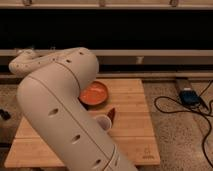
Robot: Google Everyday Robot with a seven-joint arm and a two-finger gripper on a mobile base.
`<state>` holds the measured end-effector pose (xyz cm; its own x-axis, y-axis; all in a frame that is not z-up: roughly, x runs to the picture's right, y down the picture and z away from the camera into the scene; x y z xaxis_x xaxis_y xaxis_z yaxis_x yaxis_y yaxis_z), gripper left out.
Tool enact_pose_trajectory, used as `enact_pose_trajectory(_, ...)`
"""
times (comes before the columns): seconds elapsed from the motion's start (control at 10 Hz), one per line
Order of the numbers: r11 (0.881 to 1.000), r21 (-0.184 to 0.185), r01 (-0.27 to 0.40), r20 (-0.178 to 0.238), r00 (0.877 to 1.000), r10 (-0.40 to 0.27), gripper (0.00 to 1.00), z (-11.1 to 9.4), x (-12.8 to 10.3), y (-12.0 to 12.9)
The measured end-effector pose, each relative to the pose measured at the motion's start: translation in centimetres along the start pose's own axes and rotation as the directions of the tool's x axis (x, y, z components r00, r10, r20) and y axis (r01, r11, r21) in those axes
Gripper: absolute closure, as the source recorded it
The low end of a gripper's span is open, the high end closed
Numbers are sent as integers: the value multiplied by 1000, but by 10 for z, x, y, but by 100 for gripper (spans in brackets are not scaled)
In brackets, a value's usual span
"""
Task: Stand the bottle upright
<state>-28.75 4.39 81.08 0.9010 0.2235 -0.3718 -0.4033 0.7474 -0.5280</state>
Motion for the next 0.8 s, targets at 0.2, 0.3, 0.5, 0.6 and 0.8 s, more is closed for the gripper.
enact_pose_trajectory(0.2, 999, -33, -20, 84, 996, 23, 100, -12, 1, -6)
enact_pose_trajectory(0.3, 998, -53, -27, 128, 991, 34, 100, -18, 0, -9)
enact_pose_trajectory(0.5, 996, -83, -27, 192, 981, 42, 100, -24, -3, -9)
enact_pose_trajectory(0.6, 994, -107, -26, 265, 963, 53, 100, -32, -2, -14)
enact_pose_trajectory(0.8, 990, -138, -6, 365, 929, 57, 100, -45, 0, -16)
